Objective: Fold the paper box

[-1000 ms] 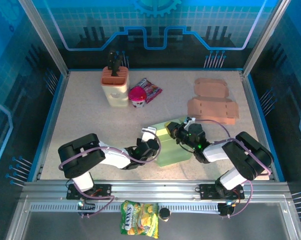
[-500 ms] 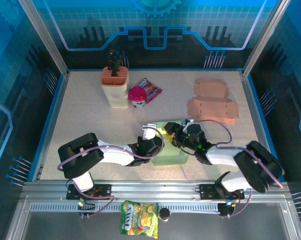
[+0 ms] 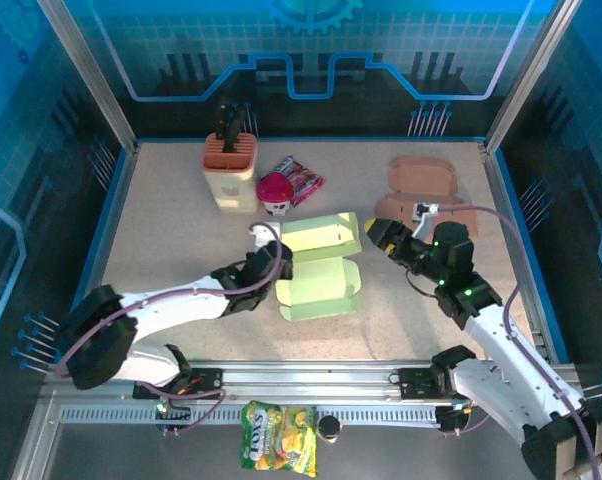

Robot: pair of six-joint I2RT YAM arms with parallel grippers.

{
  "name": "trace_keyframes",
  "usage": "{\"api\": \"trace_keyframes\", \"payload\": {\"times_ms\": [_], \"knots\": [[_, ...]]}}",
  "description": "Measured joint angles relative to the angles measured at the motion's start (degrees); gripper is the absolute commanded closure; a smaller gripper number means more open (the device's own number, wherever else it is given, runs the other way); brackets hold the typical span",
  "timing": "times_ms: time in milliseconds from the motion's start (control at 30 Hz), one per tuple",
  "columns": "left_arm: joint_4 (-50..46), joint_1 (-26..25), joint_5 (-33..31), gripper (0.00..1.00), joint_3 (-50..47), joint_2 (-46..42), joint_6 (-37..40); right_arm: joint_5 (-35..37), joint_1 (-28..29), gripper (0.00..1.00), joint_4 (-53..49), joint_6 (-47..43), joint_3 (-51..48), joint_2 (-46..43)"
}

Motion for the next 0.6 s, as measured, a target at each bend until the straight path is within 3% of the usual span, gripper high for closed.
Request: {"api": "trace_keyframes", "payload": {"times_ms": [167,267,467,600], "knots": [[-3.3,7.1,12.8,1.00,-0.5,-5.9,0.5,-12.6,-9.4,0.53,0.1,-7.1,0.2,4.6],[-4.5,10.8,20.4,1.00,-0.5,-7.6,0.9,-19.4,-10.6,0.53,2.7,-9.1,0.2,9.1],[-2.7,18.0,33.2,1.00,-2.8,-8.2,-1.9,-25.8,-10.4,0.28,6.0,-9.9,0.2,10.8],[-2.3,18.7,36.9,1.00,-4.5,-8.2,-3.4,-26.7,-9.9,0.17,12.5,-4.2,-2.5,9.9]]}}
